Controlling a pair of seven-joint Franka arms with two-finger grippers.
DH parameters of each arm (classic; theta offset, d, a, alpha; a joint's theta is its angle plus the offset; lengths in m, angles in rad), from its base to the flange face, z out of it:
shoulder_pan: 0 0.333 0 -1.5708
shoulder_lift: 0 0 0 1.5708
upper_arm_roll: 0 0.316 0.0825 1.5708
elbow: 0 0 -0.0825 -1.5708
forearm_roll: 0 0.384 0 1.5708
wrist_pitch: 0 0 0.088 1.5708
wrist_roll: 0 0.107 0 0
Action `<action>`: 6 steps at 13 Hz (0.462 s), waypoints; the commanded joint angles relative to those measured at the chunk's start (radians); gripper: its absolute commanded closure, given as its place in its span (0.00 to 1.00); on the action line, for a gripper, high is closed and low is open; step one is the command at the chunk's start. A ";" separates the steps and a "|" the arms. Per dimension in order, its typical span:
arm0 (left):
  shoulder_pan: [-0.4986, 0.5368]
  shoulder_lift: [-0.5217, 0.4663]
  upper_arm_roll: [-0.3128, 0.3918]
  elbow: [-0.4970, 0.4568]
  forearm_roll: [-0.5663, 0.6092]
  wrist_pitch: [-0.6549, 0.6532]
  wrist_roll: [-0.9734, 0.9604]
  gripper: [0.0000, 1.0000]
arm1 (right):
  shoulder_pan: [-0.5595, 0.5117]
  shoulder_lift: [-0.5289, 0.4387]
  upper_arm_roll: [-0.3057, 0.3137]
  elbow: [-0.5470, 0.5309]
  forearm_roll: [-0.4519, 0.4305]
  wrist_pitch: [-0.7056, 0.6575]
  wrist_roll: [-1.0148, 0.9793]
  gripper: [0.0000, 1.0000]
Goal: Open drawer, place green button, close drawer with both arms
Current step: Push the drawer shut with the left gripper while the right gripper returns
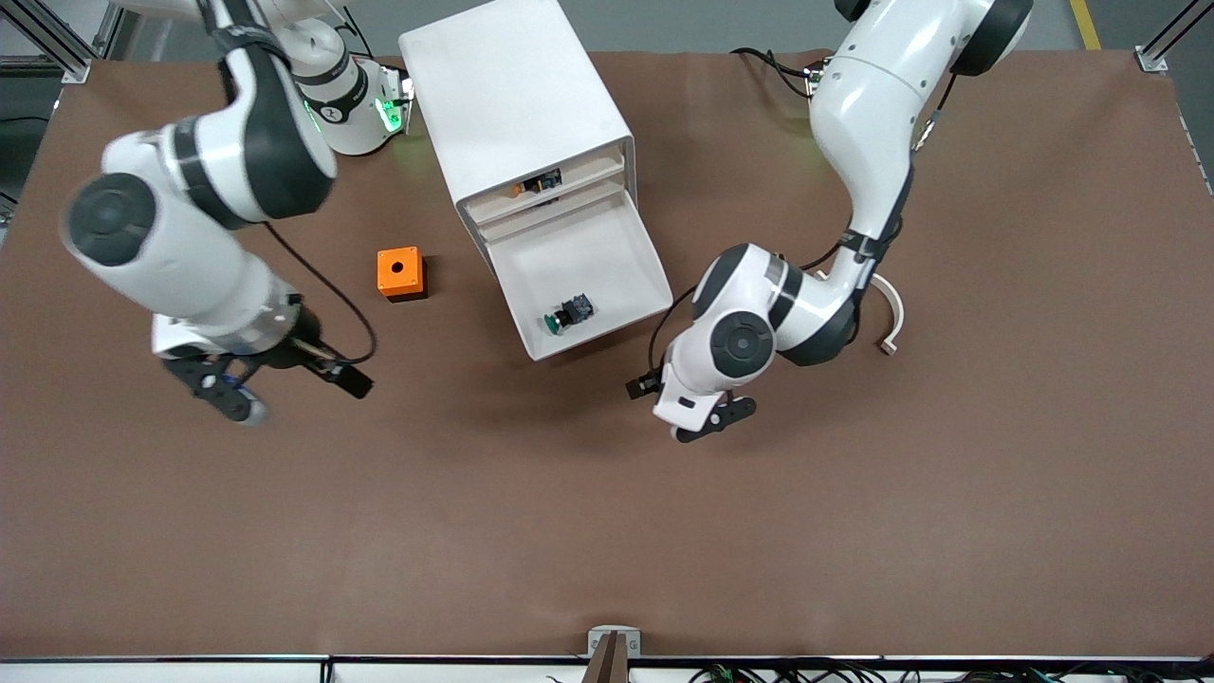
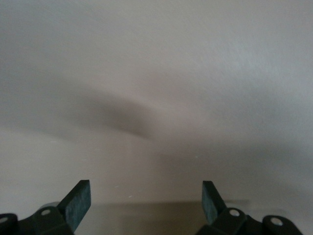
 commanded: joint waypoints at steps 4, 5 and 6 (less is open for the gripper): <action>-0.104 0.015 0.006 -0.039 0.007 0.041 -0.084 0.00 | -0.142 -0.134 0.019 -0.024 -0.009 -0.120 -0.378 0.00; -0.123 0.015 0.006 -0.041 0.007 0.036 -0.112 0.00 | -0.150 -0.155 0.017 -0.026 -0.018 -0.137 -0.423 0.00; -0.144 0.014 0.006 -0.042 0.007 0.036 -0.144 0.00 | -0.162 -0.171 0.016 -0.027 -0.036 -0.169 -0.458 0.00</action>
